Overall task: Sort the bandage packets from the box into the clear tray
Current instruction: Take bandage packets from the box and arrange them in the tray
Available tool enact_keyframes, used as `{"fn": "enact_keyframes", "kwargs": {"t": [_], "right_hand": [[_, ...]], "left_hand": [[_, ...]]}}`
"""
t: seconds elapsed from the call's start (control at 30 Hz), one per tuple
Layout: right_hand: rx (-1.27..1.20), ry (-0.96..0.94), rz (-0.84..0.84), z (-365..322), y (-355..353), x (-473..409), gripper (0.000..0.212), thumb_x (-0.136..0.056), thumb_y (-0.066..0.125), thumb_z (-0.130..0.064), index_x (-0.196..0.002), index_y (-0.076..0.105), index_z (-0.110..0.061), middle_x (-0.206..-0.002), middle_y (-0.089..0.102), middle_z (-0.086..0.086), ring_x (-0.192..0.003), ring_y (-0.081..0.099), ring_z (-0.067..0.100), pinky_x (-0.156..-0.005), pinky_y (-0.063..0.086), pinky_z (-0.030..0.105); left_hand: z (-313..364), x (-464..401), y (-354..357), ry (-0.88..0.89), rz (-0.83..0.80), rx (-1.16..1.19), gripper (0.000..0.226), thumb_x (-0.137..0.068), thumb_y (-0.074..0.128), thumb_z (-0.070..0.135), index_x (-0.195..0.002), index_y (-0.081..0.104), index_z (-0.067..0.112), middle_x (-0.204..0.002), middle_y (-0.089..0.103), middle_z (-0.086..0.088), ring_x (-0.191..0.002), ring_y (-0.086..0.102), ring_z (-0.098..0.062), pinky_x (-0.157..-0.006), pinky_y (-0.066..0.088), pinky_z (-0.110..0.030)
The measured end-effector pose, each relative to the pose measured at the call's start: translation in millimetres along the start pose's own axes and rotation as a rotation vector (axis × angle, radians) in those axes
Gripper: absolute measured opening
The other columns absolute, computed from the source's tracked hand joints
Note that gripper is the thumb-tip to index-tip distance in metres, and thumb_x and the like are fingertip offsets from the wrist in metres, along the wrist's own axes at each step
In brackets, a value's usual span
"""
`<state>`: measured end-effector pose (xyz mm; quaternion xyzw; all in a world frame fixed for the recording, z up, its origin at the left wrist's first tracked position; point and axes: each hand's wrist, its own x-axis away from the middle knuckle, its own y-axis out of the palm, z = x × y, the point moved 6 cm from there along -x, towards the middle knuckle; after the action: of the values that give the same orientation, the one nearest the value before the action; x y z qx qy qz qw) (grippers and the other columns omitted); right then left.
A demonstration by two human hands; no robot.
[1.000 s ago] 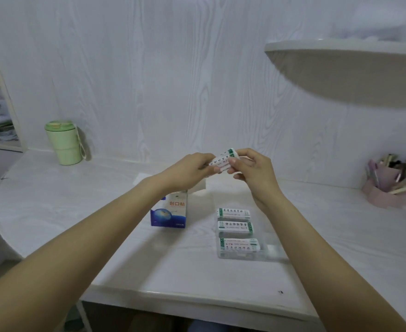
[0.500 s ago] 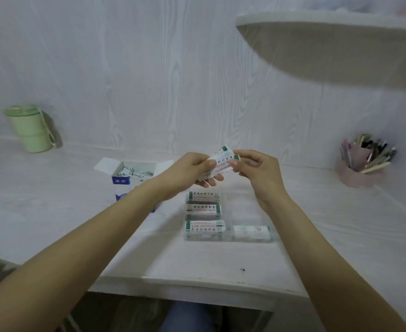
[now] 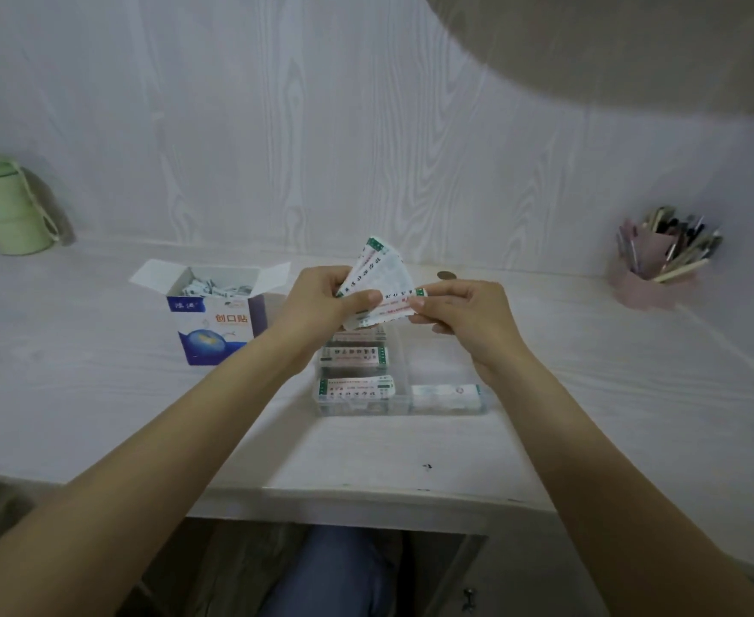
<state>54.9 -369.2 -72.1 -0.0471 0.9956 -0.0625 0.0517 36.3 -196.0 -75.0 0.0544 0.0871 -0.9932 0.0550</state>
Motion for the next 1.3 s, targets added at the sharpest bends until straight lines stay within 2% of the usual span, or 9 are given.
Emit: {"fn": "enact_keyframes", "kwargs": {"t": [0.1, 0.23, 0.4, 0.53, 0.67, 0.77, 1.0, 1.2, 1.3], "right_hand": [[-0.008, 0.013, 0.006, 2.5, -5.0, 4.8, 0.013, -0.08, 0.071, -0.001, -0.093, 0.07, 0.002, -0.078, 0.073, 0.009, -0.062, 0.07, 0.009, -0.05, 0.045, 0.011], [0.05, 0.029, 0.081, 10.3, -25.5, 7.2, 0.019, -0.079, 0.072, 0.001, -0.094, 0.07, -0.011, -0.073, 0.072, 0.007, -0.061, 0.07, 0.011, -0.05, 0.045, 0.011], [0.347, 0.04, 0.191, 21.8, -52.0, 2.4, 0.015, -0.081, 0.068, -0.002, -0.081, 0.071, -0.016, -0.078, 0.071, 0.006, -0.063, 0.069, 0.009, -0.047, 0.04, 0.008], [0.654, 0.036, 0.063, 25.7, -40.9, -2.9, 0.011, -0.082, 0.066, 0.0, -0.08, 0.071, -0.01, -0.076, 0.068, 0.008, -0.056, 0.062, 0.006, -0.045, 0.04, 0.006], [0.945, 0.021, -0.07, 29.0, -17.6, -7.9, 0.014, -0.081, 0.064, -0.005, -0.076, 0.07, -0.017, -0.086, 0.069, 0.006, -0.077, 0.064, 0.021, -0.06, 0.046, 0.025], [1.104, 0.042, -0.1, 31.1, -10.3, -9.6, 0.012, -0.082, 0.063, -0.007, -0.083, 0.07, -0.017, -0.092, 0.068, 0.005, -0.084, 0.064, 0.025, -0.061, 0.041, 0.027], [1.12, 0.038, -0.136, 30.8, -5.3, -9.0, 0.006, -0.087, 0.064, -0.02, -0.086, 0.067, -0.016, -0.087, 0.065, 0.006, -0.079, 0.061, 0.024, -0.059, 0.038, 0.026], [1.12, 0.049, -0.178, 33.0, -6.3, -8.0, 0.032, -0.092, 0.057, -0.028, -0.066, 0.059, -0.011, -0.059, 0.05, 0.002, -0.058, 0.05, 0.021, -0.049, 0.031, 0.025], [1.099, 0.071, -0.213, 33.5, -4.3, -6.8, 0.045, -0.095, 0.052, -0.034, -0.056, 0.045, -0.015, -0.052, 0.044, 0.0, -0.047, 0.043, 0.017, -0.049, 0.03, 0.026]], "left_hand": [[-4.1, 3.3, 1.8, 0.005, 0.009, 0.012, 0.013, -0.083, 0.071, 0.012, -0.093, 0.067, 0.018, -0.093, 0.072, -0.005, -0.087, 0.069, -0.026, -0.078, 0.057, -0.04], [-11.7, 6.7, 1.6, -0.049, 0.037, 0.112, 0.029, -0.085, 0.066, 0.009, -0.115, 0.063, 0.008, -0.105, 0.069, -0.005, -0.091, 0.067, -0.023, -0.079, 0.057, -0.036], [-17.3, 10.4, -3.3, -0.077, 0.094, 0.147, 0.028, -0.087, 0.065, 0.006, -0.114, 0.062, 0.009, -0.106, 0.068, -0.008, -0.095, 0.068, -0.026, -0.085, 0.056, -0.041], [-12.9, 12.3, 0.3, -0.063, 0.074, 0.15, 0.025, -0.088, 0.064, 0.006, -0.111, 0.061, 0.012, -0.104, 0.069, -0.007, -0.091, 0.07, -0.023, -0.085, 0.056, -0.04], [-8.6, 12.8, -0.4, -0.047, 0.093, 0.088, 0.032, -0.087, 0.066, 0.009, -0.119, 0.061, 0.01, -0.107, 0.068, -0.006, -0.095, 0.068, -0.025, -0.083, 0.057, -0.039], [-8.1, 12.1, -0.7, -0.042, 0.099, 0.069, 0.033, -0.086, 0.066, 0.01, -0.119, 0.061, 0.009, -0.109, 0.068, -0.007, -0.095, 0.067, -0.025, -0.082, 0.057, -0.038], [-9.5, 10.8, 2.4, -0.034, 0.084, 0.068, 0.03, -0.087, 0.066, 0.009, -0.117, 0.062, 0.009, -0.101, 0.068, -0.002, -0.084, 0.068, -0.015, -0.069, 0.057, -0.026], [-11.1, 11.1, 5.5, -0.037, 0.08, 0.07, 0.029, -0.087, 0.065, 0.01, -0.115, 0.062, 0.011, -0.098, 0.068, 0.0, -0.08, 0.067, -0.011, -0.072, 0.056, -0.027], [-9.0, 12.9, 9.0, -0.022, 0.059, 0.108, 0.021, -0.088, 0.063, 0.005, -0.107, 0.061, 0.013, -0.088, 0.066, 0.004, -0.062, 0.067, -0.001, -0.061, 0.056, -0.018]]}}
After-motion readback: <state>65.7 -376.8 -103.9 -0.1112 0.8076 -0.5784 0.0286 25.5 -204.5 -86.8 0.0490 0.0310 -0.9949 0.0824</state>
